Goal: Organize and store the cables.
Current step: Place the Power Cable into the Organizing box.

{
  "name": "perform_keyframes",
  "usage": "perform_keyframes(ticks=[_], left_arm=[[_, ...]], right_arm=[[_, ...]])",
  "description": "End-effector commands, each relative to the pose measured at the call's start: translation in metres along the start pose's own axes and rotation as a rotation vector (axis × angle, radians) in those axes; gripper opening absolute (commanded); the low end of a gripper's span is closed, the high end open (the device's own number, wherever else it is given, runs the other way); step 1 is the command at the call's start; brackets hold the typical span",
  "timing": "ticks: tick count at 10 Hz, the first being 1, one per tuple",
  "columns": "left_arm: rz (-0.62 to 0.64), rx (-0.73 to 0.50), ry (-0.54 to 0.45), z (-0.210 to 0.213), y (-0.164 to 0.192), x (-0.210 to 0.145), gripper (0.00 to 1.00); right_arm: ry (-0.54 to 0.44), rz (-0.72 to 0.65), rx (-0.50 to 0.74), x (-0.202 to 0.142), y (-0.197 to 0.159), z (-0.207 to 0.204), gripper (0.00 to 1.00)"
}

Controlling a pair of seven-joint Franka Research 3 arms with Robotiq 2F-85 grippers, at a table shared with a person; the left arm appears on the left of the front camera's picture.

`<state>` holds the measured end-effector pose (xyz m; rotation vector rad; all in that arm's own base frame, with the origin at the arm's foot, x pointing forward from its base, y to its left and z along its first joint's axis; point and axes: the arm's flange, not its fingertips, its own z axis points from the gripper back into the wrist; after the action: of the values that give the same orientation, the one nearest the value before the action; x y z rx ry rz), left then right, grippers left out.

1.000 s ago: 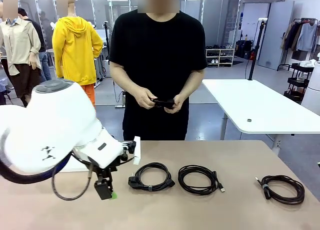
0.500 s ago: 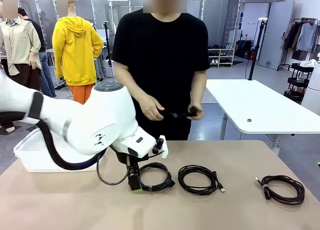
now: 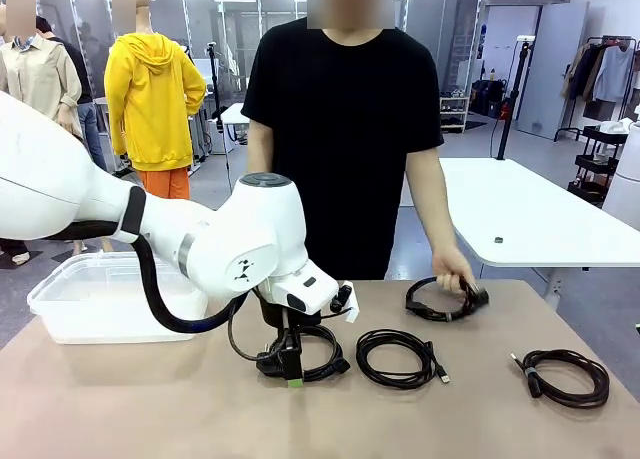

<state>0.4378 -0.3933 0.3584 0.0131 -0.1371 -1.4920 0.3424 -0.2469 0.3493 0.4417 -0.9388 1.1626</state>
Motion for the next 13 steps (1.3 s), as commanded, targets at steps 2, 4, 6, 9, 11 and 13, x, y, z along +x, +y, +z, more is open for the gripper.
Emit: perform_keyframes(ticks=[2,4,6,9,11,13], left_arm=[[-0.025,0.007,0.034,-0.021,0.014,0.011,1.00],[-0.043,0.015,0.012,-0.037,0.025,0.010,1.00],[-0.040,0.011,-0.001,-0.049,0.034,0.008,1.00],[-0.021,-0.017,0.019,-0.056,0.041,0.008,0.54],[-0.031,-0.043,0.004,-0.058,0.042,0.008,0.00],[-0.025,-0.048,0.033,-0.055,0.041,0.008,0.00]], right_arm=[[0.018,-0.014,0.007,0.003,0.003,0.000,1.00],[0.018,-0.014,0.007,0.003,0.003,0.000,1.00],[0.018,-0.014,0.007,0.003,0.003,0.000,1.00],[0.018,-0.014,0.007,0.003,0.003,0.000,1.00],[0.018,-0.014,0.007,0.003,0.003,0.000,1.00],[0.018,-0.014,0.007,0.003,0.003,0.000,1.00]])
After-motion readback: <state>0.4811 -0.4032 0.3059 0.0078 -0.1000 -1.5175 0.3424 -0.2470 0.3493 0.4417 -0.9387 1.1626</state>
